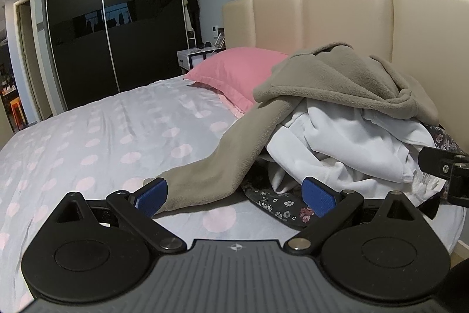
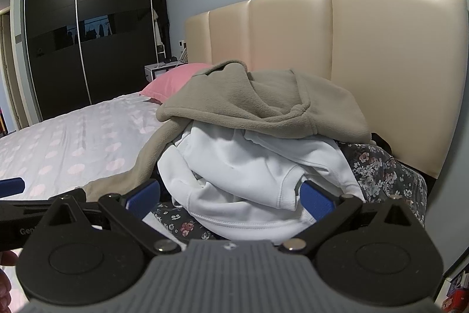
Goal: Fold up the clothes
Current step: 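Move both grippers toward the khaki hoodie on the clothes pile, then grasp the khaki hoodie's hood with the right gripper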
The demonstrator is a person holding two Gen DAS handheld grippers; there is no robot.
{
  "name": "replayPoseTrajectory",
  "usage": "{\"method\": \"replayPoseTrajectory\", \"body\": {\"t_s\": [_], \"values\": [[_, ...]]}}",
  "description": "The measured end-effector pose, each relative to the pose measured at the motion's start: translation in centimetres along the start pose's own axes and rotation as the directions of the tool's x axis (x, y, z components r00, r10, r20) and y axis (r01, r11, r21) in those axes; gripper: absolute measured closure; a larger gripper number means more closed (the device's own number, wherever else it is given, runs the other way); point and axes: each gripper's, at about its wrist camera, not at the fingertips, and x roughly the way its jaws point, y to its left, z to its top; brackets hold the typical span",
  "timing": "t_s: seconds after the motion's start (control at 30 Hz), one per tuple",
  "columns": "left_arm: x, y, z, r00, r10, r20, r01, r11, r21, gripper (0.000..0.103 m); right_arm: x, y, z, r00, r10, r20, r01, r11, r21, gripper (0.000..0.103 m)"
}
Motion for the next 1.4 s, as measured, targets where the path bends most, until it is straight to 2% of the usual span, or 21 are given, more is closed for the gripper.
{"method": "replayPoseTrajectory", "body": {"t_s": [0.37,0.63,0.87,1.07,1.2,1.4], "values": [[0.4,0.9,-0.2,1.000,0.013,-0.017,-0.013,1.000,0.003,0.004,0.2,0.0,0.3,1.000,0.004,-0.019,-0.004,1.000,-0.003,0.001],[0.9,2.2,-0.1,0.999,0.029,-0.029,-0.029,1.000,-0.005,0.005,1.1,-0.3,0.6,0.997,0.015,-0.074,-0.014,1.000,0.009,0.001],[1.9,3.3,-0.1,0.998,0.036,-0.049,-0.034,0.999,0.030,0.006,2.2,-0.1,1.3,0.983,0.092,-0.160,-0.100,0.994,-0.042,0.001],[3.2,4.4,0.0,0.996,0.064,-0.067,-0.060,0.996,0.062,0.006,2.8,-0.2,3.1,0.988,0.107,-0.109,-0.122,0.983,-0.138,0.001],[4.1,5.5,0.4,0.995,0.066,-0.078,-0.062,0.997,0.050,0.006,4.4,-0.8,5.2,0.986,0.113,-0.121,-0.132,0.979,-0.158,0.001],[5.5,7.5,1.1,0.993,0.098,-0.069,-0.098,0.995,0.003,0.006,7.4,-1.7,7.9,0.993,0.059,-0.097,-0.078,0.977,-0.199,0.001]]}}
